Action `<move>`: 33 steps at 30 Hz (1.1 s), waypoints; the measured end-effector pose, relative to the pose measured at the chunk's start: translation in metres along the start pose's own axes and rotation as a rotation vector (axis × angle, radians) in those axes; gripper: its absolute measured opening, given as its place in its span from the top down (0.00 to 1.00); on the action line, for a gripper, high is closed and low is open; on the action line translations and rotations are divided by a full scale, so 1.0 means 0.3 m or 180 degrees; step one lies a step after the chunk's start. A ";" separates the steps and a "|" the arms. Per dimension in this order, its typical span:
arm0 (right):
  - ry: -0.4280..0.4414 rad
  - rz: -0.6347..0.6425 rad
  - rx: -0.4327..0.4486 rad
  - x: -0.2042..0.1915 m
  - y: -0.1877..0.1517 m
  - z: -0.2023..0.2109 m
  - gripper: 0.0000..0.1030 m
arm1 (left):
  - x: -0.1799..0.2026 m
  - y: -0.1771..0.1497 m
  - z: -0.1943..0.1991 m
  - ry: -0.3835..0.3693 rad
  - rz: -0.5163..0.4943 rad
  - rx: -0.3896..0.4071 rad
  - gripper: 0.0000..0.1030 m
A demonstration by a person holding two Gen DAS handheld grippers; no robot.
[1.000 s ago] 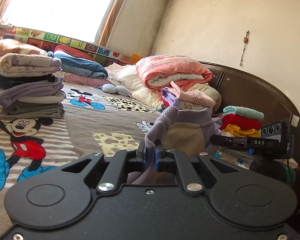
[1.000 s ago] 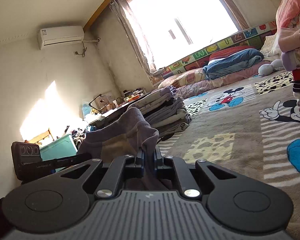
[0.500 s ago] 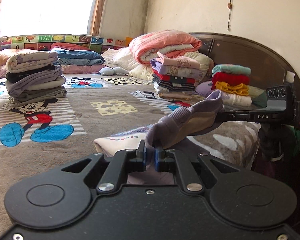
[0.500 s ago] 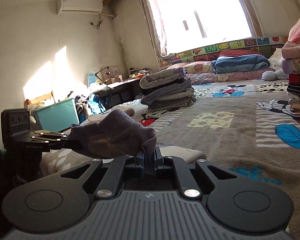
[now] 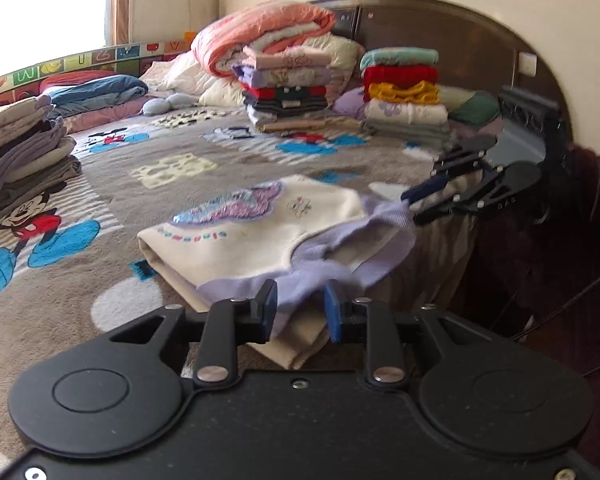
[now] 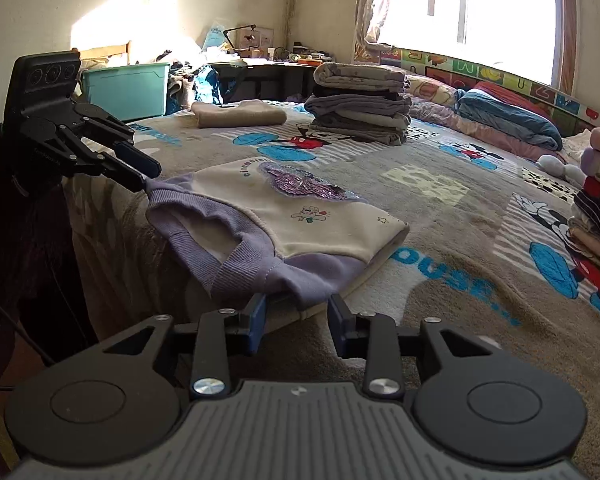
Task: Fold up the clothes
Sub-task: 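Lift the hem with both grippers and fold it over toward the collar, then open both grippers to release the folded hem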
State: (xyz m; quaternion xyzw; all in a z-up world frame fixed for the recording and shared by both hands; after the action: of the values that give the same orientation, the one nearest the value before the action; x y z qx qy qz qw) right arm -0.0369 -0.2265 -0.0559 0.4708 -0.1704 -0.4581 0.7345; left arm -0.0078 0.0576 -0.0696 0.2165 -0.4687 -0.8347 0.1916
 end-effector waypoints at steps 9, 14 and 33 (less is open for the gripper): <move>0.0211 -0.0595 0.0267 0.044 0.082 -0.120 0.65 | -0.058 0.052 -0.092 0.0491 0.0471 0.0173 0.64; -0.0029 -0.0097 -0.0128 -0.021 0.019 -0.194 0.64 | 0.039 -0.024 -0.215 0.0407 -0.0176 -0.0629 0.61; -0.0116 -0.0177 0.0050 0.077 0.195 -0.478 0.53 | -0.181 0.056 -0.443 0.0969 0.0457 -0.0450 0.60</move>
State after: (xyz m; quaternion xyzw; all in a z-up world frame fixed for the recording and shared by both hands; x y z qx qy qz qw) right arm 0.1030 -0.1610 -0.0819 0.4727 -0.1741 -0.4854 0.7146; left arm 0.1113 -0.0152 -0.1075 0.2923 -0.3887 -0.8074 0.3340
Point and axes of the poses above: each gripper's, at about its wrist camera, not at the fingertips, and z roughly against the way its jaws point, x to its right, y to its top, the point moved 4 cm from there along -z, roughly the way its jaws point, and after that the axes turned 14 degrees about -z, right-handed, at the moved point
